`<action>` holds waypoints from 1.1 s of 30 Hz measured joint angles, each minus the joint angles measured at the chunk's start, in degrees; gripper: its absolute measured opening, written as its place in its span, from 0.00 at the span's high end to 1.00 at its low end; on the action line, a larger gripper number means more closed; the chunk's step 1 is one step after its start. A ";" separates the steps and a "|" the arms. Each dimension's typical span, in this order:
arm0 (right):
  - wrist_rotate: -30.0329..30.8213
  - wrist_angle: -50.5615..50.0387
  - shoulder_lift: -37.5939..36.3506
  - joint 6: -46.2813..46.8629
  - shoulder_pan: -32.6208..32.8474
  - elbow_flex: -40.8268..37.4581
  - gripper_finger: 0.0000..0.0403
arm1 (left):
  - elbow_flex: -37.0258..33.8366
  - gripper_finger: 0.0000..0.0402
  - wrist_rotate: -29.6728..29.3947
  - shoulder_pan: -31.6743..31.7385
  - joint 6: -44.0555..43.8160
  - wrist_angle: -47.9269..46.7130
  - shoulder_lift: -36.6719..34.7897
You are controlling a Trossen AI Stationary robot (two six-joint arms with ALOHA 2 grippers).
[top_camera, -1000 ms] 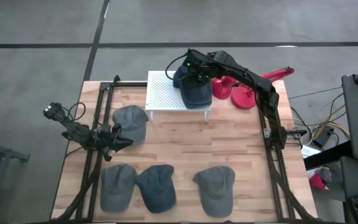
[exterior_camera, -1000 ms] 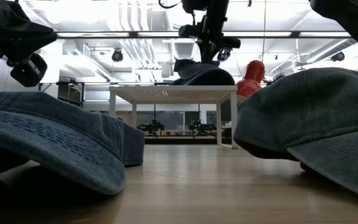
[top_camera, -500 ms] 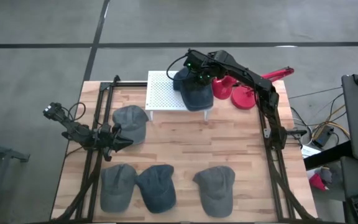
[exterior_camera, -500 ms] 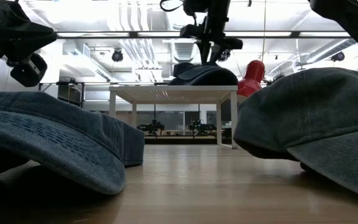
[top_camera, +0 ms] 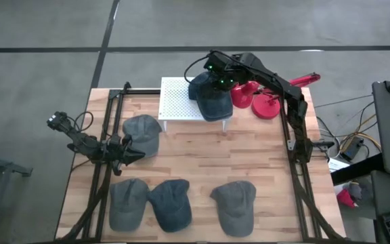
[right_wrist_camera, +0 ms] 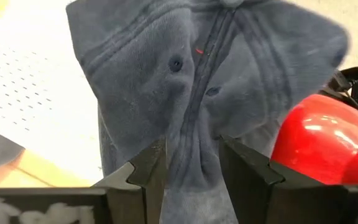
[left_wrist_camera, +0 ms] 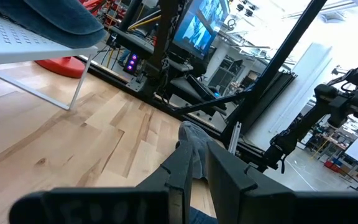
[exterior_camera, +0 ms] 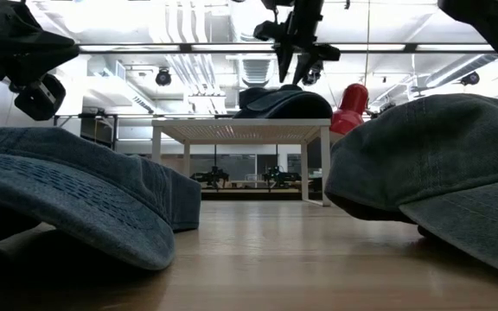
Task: Pick & Place hat
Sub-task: Stack the blue cap on the blue cap on the shelf
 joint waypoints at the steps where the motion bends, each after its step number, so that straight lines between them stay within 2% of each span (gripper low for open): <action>1: 0.00 0.03 -0.45 0.01 0.00 0.00 0.65 | 0.00 0.87 0.00 0.02 0.00 0.00 -0.02; 6: -0.08 -0.50 -3.71 0.02 1.69 0.00 0.68 | 0.00 0.87 0.00 -0.01 0.00 0.00 -0.02; 11: -0.53 -3.07 -8.30 1.88 7.39 -0.01 0.70 | 0.00 0.87 0.00 0.01 0.06 0.05 -0.01; 17: -0.39 -5.33 -12.26 9.48 18.05 -0.48 0.74 | 0.00 0.87 -0.02 0.02 0.28 0.03 0.01; 27: -1.95 -5.25 -12.68 19.28 36.76 -0.91 0.81 | 0.00 0.87 -0.02 -0.01 0.27 0.03 -0.02; 33: -3.12 -5.26 -12.68 23.33 45.46 -4.80 0.84 | 0.00 0.87 -0.02 0.02 0.26 0.02 0.00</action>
